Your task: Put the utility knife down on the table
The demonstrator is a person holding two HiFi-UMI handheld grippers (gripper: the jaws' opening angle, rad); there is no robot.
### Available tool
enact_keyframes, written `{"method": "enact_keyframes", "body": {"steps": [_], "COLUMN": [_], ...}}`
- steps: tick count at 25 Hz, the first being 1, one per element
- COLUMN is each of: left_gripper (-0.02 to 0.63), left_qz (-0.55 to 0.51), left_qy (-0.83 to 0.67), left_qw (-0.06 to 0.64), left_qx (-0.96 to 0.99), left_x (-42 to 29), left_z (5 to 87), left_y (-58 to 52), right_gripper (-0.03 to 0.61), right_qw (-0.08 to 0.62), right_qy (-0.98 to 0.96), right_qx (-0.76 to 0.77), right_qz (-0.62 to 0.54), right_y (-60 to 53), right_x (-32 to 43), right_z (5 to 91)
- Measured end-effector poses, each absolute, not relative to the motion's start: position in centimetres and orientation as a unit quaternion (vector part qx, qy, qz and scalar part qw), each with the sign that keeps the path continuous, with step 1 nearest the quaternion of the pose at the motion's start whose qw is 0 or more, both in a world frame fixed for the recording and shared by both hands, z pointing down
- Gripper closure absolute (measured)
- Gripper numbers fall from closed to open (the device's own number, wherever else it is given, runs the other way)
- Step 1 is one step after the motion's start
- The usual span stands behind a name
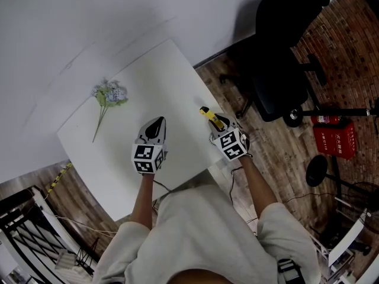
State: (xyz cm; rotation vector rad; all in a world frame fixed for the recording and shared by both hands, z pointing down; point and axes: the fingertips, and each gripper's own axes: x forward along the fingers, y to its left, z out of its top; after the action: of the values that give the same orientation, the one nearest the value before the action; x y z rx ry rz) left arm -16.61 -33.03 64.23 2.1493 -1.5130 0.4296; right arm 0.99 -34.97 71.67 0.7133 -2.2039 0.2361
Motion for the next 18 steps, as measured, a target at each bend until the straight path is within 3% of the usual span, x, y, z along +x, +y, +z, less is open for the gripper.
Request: {"method": "enact_keyframes", "body": {"steps": [18], "left_gripper": [0.607], "left_qz": [0.156], "left_qy": [-0.558], "left_qw": [0.24], "left_qx": [0.779], "left_x": [-18.1], "left_z": [64.2], "left_y": [-32.6], "right_gripper": [0.468], "right_qw": [0.557], "right_qy": [-0.813], "right_qx": [0.062], "right_qz": [-0.159], "right_y": [-36.9], "right_x": [-1.9], "right_z": [74.8]}}
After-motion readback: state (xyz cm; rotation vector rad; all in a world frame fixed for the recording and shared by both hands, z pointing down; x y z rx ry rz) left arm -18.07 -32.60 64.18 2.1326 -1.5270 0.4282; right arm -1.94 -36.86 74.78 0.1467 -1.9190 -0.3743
